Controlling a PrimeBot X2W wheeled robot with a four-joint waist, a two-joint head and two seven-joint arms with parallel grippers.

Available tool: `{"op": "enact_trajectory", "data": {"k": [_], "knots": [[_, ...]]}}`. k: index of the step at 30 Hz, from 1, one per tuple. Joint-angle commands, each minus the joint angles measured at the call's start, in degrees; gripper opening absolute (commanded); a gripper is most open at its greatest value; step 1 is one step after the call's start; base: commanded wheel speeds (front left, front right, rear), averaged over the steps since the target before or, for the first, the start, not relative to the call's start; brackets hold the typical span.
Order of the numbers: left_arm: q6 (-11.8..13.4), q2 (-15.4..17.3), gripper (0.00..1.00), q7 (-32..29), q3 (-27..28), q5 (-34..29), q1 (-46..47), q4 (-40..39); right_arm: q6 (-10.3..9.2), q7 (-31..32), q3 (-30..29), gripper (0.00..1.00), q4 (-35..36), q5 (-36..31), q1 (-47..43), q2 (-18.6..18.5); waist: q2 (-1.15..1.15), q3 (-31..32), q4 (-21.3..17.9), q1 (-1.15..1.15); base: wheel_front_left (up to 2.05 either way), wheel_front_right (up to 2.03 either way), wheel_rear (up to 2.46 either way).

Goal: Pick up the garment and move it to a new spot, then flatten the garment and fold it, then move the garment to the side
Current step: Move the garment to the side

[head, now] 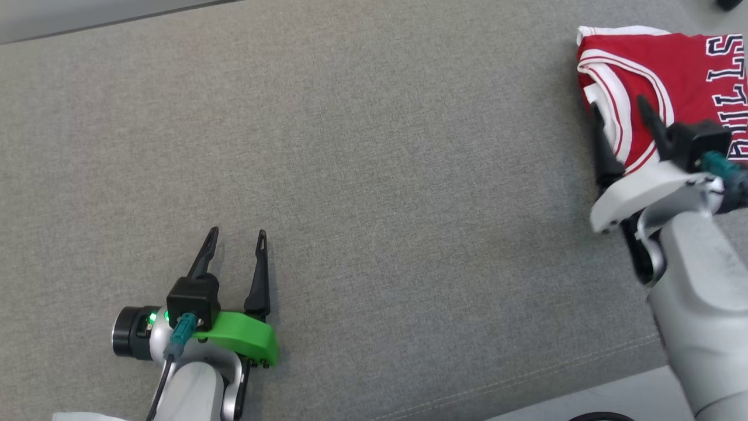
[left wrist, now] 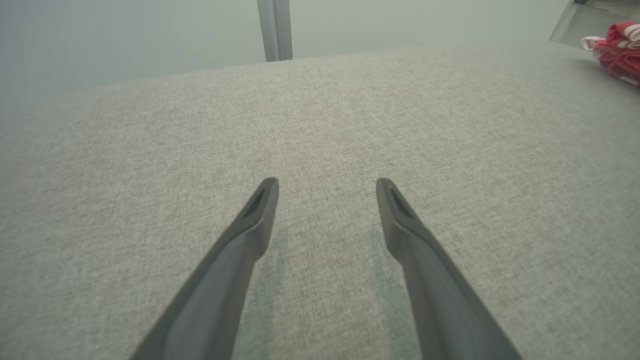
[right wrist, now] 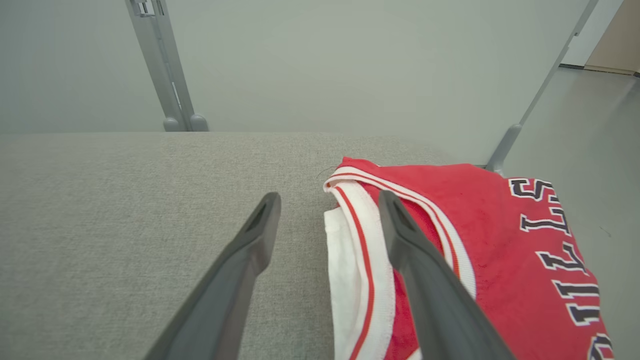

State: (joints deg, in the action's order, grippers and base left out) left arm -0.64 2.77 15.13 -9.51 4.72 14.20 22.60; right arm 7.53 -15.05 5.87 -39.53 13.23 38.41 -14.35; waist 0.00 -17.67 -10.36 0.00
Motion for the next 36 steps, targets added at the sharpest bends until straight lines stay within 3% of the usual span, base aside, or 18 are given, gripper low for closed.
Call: {"op": "enact_trajectory", "data": {"k": [1, 7, 11, 18, 36], "knots": [[0.4, 0.3, 1.0, 0.0, 0.2, 0.8, -1.2, 0.1, -0.1, -0.1, 0.8, 1.0, 1.2, -0.2, -3.0, 1.6, 0.0, 3.0, 0.9, 0.0, 0.0, 0.0, 0.0], [1.0, 0.3, 1.0, 0.0, 0.8, 2.1, -3.9, 1.0, -0.1, -0.1, 4.2, 1.0, 4.2, 0.4, -11.3, 5.9, 0.0, 7.3, 2.5, 0.0, 0.0, 0.0, 0.0], [1.4, 0.3, 1.0, 0.0, 1.1, 2.9, -6.3, 1.8, -0.1, -0.1, 3.3, 1.0, 5.8, 1.6, -15.6, 7.7, 0.0, 10.4, 4.0, 0.0, 0.0, 0.0, 0.0], [2.0, 0.3, 1.0, 0.0, 2.9, 4.0, -9.8, 2.8, -0.09, -0.1, 2.6, 1.0, 8.3, 1.8, -21.4, 9.5, 0.0, 15.1, 6.3, 0.0, 0.0, 0.0, 0.0], [2.1, 0.3, 1.0, 0.0, 7.6, 5.3, -12.3, 2.3, -0.09, -0.2, 1.4, 1.0, 10.7, -4.7, -25.5, 10.7, 0.0, 18.4, 8.6, 0.0, 0.0, 0.0, 0.0]]}}
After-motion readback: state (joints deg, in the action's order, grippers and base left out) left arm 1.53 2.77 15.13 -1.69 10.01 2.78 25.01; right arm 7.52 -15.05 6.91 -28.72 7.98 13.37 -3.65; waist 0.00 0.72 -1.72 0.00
